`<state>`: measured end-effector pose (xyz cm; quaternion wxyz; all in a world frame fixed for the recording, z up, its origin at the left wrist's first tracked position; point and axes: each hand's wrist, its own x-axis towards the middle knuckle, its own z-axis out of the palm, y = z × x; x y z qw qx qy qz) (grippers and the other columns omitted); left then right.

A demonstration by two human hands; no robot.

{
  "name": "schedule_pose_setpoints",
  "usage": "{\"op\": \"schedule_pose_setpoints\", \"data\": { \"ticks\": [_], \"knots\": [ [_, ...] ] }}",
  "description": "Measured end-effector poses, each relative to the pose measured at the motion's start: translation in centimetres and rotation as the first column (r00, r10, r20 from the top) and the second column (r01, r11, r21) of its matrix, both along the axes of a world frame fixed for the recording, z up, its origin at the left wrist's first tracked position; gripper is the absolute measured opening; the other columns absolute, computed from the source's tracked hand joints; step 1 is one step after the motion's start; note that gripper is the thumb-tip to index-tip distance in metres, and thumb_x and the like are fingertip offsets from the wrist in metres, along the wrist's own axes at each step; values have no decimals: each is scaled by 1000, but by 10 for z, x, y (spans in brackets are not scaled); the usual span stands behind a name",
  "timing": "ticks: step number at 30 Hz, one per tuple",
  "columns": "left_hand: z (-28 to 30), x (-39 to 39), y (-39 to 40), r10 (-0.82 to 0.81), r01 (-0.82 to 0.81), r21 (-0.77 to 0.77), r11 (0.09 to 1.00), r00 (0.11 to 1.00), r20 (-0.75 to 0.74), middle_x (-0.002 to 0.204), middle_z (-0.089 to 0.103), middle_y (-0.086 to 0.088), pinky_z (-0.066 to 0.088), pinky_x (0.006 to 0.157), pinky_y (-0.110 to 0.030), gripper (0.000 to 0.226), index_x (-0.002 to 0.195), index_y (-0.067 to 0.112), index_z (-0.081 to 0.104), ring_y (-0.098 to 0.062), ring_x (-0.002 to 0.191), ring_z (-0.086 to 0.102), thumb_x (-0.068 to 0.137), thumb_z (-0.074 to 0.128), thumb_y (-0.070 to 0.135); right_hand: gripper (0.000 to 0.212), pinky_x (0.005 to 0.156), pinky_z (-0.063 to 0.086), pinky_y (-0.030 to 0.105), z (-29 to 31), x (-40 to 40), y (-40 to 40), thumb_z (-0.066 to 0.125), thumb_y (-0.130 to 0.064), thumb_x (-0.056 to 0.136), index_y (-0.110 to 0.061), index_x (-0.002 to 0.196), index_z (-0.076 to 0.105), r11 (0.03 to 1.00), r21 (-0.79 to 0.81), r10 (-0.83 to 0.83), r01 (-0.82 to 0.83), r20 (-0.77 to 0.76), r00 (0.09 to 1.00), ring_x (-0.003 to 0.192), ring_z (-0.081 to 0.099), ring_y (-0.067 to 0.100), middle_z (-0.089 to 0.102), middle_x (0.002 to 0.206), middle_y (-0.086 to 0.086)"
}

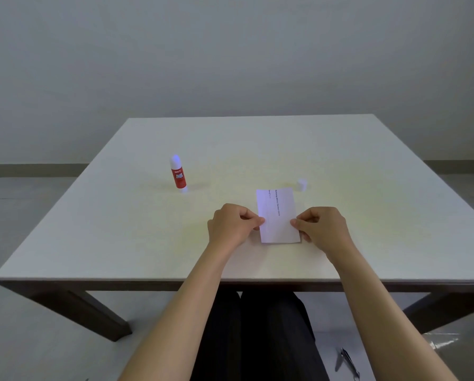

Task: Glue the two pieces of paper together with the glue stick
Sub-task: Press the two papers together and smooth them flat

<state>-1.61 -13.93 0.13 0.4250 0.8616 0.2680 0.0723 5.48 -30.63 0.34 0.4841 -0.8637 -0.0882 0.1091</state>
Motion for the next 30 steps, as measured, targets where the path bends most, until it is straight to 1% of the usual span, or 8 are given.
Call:
{"op": "schedule_pose_setpoints", "data": {
  "ticks": [5,9,14,18,21,24,27,30],
  "knots": [
    [1,2,-1,-8,8,54,999,1000,-4,61,62,19,49,83,-36,16,65,24,71,-14,82,65,78,71,33,17,51,37,23,0,-1,1,70,-12,80,-14,64,65,1000,-24,-2,2,22,1000,48,50,9,59,49,-3],
    [1,3,-2,-8,9,85,996,1000,-14,66,64,15,49,82,-36,14,69,22,72,-17,84,65,78,71,33,14,51,36,22,-2,0,2,70,-11,80,-12,67,66,1000,-25,-8,8,37,999,50,50,10,59,54,-2],
    [1,4,-4,-13,16,140,990,1000,-24,70,66,11,48,82,-37,14,70,20,72,-20,82,64,78,71,32,10,49,36,19,-5,-1,3,70,-9,80,-7,70,67,998,-65,6,1,103,995,51,50,8,59,57,-4],
    [1,4,-9,-16,21,224,974,1000,-23,77,73,6,44,82,-36,12,70,18,72,-21,82,64,77,71,28,10,48,35,12,-7,-4,5,70,-6,78,-3,70,66,994,-107,21,-2,169,985,56,50,8,55,57,-6],
    [-1,4,-13,-9,14,296,955,1000,-16,78,72,5,41,78,-36,11,69,18,69,-21,83,64,77,70,26,15,51,35,20,-8,-7,8,67,-3,77,-6,66,56,987,-162,22,13,209,978,63,48,17,51,59,-6],
    [-3,3,-12,-5,10,354,935,1000,-15,76,66,9,37,75,-34,16,70,22,59,-20,82,61,77,71,30,34,49,28,24,-9,-8,9,65,-2,77,-15,61,39,984,-178,20,22,235,972,59,40,15,45,60,-3],
    [-7,4,-8,-23,18,384,923,1000,7,77,49,11,31,70,-30,30,82,20,49,-18,81,53,75,74,37,28,49,29,24,-9,-9,9,65,0,76,-12,65,43,985,-173,34,9,240,970,60,42,16,45,60,-4],
    [-9,7,-3,-139,110,433,895,990,36,103,52,2,37,79,-31,45,109,18,54,-19,100,54,76,73,41,13,51,34,21,-7,-10,10,65,0,77,-8,72,57,984,-178,54,-7,257,965,66,48,20,49,60,-7]
  ]
}}
